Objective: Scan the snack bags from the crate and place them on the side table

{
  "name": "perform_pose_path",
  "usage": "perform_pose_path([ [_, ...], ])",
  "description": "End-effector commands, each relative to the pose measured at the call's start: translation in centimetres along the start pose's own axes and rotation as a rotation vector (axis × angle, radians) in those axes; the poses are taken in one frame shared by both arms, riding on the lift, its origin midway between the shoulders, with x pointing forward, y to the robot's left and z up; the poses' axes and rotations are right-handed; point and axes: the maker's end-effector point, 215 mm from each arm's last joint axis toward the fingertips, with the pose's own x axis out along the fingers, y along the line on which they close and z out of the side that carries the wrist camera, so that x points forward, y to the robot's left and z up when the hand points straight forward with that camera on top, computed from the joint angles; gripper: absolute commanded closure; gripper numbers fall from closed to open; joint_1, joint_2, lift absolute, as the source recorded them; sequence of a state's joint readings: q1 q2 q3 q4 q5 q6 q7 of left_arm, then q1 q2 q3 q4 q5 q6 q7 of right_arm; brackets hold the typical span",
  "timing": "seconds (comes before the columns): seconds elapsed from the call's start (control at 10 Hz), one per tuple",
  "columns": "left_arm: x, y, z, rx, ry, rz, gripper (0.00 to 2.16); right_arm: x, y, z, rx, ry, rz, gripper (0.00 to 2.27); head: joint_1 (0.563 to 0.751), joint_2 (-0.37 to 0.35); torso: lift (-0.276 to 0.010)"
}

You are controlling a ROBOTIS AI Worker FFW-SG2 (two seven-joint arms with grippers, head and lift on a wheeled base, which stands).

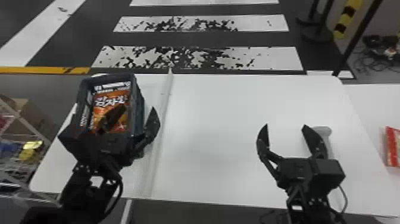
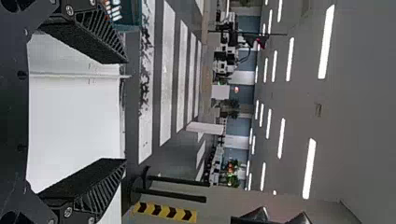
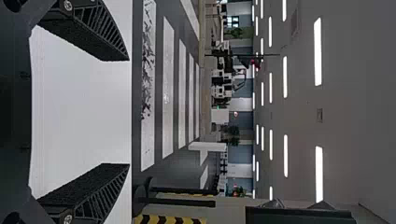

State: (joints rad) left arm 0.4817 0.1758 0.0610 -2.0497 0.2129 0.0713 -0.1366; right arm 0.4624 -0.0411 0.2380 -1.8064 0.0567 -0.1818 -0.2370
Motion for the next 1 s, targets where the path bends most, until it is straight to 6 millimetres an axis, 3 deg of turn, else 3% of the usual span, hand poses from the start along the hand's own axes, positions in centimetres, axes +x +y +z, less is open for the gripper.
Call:
perform_pose_path([
  [0.0, 0.9, 4.0, 2.0, 0.041, 0.04, 0.013, 0.16, -0.1, 0.0, 0.0, -0.001, -0.003, 0.001, 0.07, 0.695, 0.119, -0.05],
  [0.2, 1.9, 8.4, 3.6, 0.078, 0.113, -0.017, 0.19, -0.2, -0.1, 0.0, -0.002, -0.003, 0.002, 0.07, 0.695, 0.17, -0.05],
  [0.6, 4.2, 14.8, 5.0, 0.164, 0.217, -0.085, 0.18, -0.6, -0.2, -0.8, -0.007, 0.014, 0.002, 0.07, 0.695, 0.243, -0.05],
  [0.9, 6.3, 20.1, 4.6, 0.262, 0.342, -0.094, 0.09, -0.8, -0.2, -1.1, -0.008, 0.02, 0.004, 0.07, 0.695, 0.279, -0.05],
])
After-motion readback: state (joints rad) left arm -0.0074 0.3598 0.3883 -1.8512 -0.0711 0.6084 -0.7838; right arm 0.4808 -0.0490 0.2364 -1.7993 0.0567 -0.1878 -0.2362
